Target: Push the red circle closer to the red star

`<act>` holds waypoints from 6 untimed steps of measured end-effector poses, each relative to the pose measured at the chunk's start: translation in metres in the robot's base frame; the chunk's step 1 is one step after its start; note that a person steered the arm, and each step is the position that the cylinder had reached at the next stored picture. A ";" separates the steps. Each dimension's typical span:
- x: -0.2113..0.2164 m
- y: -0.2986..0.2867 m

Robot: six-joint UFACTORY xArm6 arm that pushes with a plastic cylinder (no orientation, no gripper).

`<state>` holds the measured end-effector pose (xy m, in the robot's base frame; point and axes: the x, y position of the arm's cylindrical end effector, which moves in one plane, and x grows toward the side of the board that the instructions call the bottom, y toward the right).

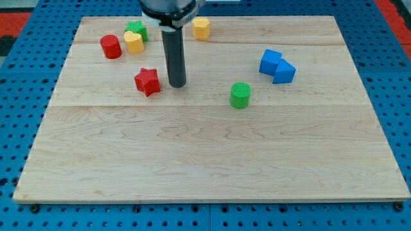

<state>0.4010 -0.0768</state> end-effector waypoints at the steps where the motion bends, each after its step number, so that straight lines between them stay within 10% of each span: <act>1: -0.049 -0.075; 4: -0.092 -0.203; 6: -0.159 -0.119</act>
